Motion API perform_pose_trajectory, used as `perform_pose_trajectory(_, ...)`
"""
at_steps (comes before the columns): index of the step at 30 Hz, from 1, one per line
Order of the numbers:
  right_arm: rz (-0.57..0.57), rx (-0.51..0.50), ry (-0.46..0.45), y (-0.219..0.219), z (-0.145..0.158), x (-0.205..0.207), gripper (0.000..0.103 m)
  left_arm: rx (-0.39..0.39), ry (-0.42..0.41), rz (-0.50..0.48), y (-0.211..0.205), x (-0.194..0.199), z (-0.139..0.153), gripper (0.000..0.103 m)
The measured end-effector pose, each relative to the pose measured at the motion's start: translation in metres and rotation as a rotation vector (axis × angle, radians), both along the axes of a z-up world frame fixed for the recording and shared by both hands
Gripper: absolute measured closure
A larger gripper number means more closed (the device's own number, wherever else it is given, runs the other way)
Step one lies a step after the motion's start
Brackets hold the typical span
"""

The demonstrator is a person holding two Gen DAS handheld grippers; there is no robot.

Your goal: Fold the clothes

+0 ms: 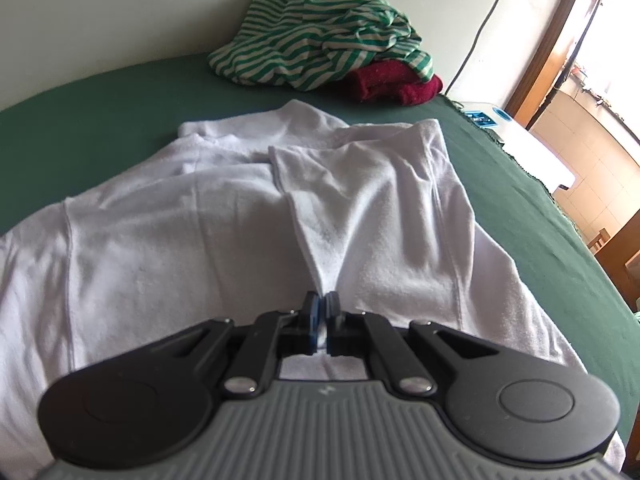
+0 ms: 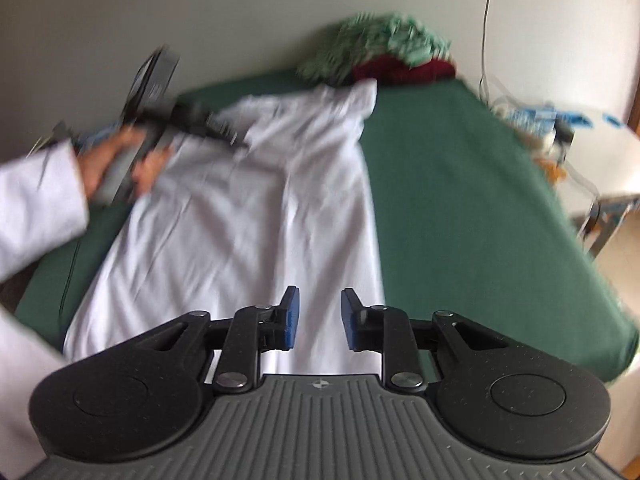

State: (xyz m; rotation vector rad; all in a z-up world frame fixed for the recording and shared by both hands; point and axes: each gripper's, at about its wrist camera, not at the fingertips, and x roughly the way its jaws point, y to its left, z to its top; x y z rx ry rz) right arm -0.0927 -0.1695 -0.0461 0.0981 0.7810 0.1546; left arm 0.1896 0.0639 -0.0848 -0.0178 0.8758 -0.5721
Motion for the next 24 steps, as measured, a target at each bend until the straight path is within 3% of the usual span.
perform_pose_trajectory(3,-0.008,0.033,-0.03,-0.019,0.019,0.057,0.07,-0.05,0.004,0.023,0.011,0.003,0.005,0.1)
perform_pose_trajectory(5,0.032,0.091,-0.05,-0.023,0.027,0.102,0.07,-0.089,0.011,0.052,0.019,0.007,0.008,0.076)
perform_pose_trajectory(7,0.072,0.147,-0.069,-0.026,0.034,0.147,0.07,-0.112,0.025,0.083,0.022,0.009,0.006,0.074)
perform_pose_trajectory(12,0.268,0.101,-0.045,0.013,0.014,0.274,0.07,-0.092,0.055,0.12,0.006,0.0,-0.006,0.067)
perform_pose_trajectory(17,0.375,0.08,0.066,0.058,-0.029,0.386,0.07,-0.058,0.025,0.173,-0.014,-0.006,-0.011,0.069)
perform_pose_trajectory(21,0.414,0.079,0.138,0.081,-0.053,0.42,0.07,-0.062,0.014,0.213,-0.023,-0.007,-0.01,0.077)
perform_pose_trajectory(24,0.451,0.015,0.159,0.094,-0.06,0.422,0.07,-0.051,0.003,0.235,-0.027,-0.009,-0.01,0.079)
